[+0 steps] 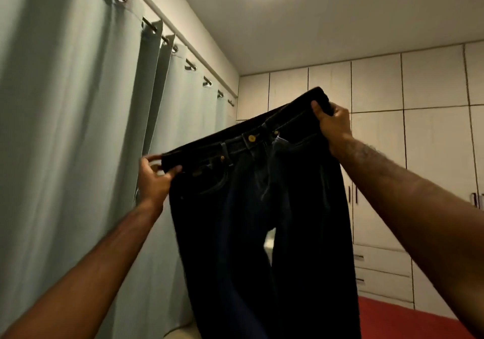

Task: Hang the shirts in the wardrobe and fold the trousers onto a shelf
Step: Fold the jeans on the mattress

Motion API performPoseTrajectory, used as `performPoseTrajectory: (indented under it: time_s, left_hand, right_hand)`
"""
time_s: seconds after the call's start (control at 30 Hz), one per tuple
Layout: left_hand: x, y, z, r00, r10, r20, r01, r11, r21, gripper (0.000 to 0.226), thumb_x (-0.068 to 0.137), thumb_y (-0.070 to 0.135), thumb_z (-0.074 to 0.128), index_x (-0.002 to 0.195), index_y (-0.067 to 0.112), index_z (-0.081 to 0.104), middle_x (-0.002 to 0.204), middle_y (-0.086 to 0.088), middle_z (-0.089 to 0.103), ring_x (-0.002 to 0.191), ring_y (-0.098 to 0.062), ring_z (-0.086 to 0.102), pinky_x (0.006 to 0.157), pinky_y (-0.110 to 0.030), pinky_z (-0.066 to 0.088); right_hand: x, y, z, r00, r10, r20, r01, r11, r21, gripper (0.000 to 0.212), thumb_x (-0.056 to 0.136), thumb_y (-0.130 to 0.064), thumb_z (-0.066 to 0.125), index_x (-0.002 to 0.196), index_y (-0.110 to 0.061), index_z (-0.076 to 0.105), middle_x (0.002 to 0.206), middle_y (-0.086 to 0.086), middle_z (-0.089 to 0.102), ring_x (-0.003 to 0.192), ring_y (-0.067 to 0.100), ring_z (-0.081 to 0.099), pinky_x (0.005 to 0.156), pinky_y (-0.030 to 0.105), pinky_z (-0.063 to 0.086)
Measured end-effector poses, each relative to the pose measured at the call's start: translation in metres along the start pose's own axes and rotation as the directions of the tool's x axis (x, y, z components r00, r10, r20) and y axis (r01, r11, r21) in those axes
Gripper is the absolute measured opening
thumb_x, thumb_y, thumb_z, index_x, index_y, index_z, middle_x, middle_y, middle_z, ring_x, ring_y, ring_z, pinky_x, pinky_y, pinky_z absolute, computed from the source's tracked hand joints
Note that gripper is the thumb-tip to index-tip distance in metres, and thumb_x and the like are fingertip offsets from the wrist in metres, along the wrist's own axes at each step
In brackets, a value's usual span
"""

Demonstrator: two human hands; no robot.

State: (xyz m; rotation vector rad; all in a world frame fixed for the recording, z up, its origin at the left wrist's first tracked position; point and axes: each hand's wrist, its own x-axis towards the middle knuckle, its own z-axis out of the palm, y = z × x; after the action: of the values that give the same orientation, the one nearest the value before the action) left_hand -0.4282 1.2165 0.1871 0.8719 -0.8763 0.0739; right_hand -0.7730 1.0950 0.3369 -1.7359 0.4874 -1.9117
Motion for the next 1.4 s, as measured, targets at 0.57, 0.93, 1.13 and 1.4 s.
performPoseTrajectory:
  time_s: [0.57,0.93,1.13,1.4]
  left_hand:
    - [0.067,0.097,-0.022,0.871,0.441,0.215,-0.489,0.815,0.309,0.017,0.102,0.016,0.054,0.103,0.027,0.042,0.11,-0.008,0.063,0.086,-0.025,0.066,0.073,-0.038,0.056]
    - [0.057,0.086,-0.025,0.831,0.267,0.487,-0.553,0.482,0.68,0.018,0.1,0.012,0.053,0.098,0.022,0.038,0.075,-0.004,0.057,0.064,-0.023,0.056,0.064,-0.038,0.044]
    - [0.055,0.081,-0.007,0.881,0.093,0.464,-0.344,0.8,0.492,0.016,0.101,0.01,0.052,0.096,0.018,0.039,0.081,-0.012,0.052,0.067,-0.026,0.05,0.056,-0.037,0.046]
    - [0.046,0.069,-0.002,0.924,0.259,0.28,-0.328,0.915,0.234,0.024,0.102,0.009,0.052,0.103,0.032,0.044,0.102,-0.005,0.064,0.083,-0.018,0.064,0.071,-0.033,0.054]
  right_hand:
    - [-0.014,-0.001,-0.064,0.781,-0.113,0.614,0.144,0.99,-0.002,0.045,0.078,-0.034,0.079,0.111,-0.014,0.055,0.111,0.008,0.063,0.106,0.029,0.065,0.08,0.041,0.06]
    - [-0.029,0.019,-0.076,0.749,0.037,0.662,0.212,0.933,-0.292,0.01,0.091,-0.017,0.065,0.096,-0.008,0.062,0.097,0.011,0.06,0.086,0.019,0.066,0.067,0.027,0.057]
    - [-0.021,0.036,-0.065,0.818,0.17,0.549,0.225,0.785,-0.577,0.011,0.097,-0.023,0.06,0.09,-0.016,0.065,0.092,0.011,0.064,0.088,0.025,0.061,0.068,0.027,0.047]
    - [-0.038,0.038,-0.096,0.757,0.172,0.631,-0.261,0.964,0.05,0.031,0.103,-0.028,0.043,0.122,-0.008,0.058,0.108,0.007,0.065,0.1,0.019,0.065,0.076,0.028,0.058]
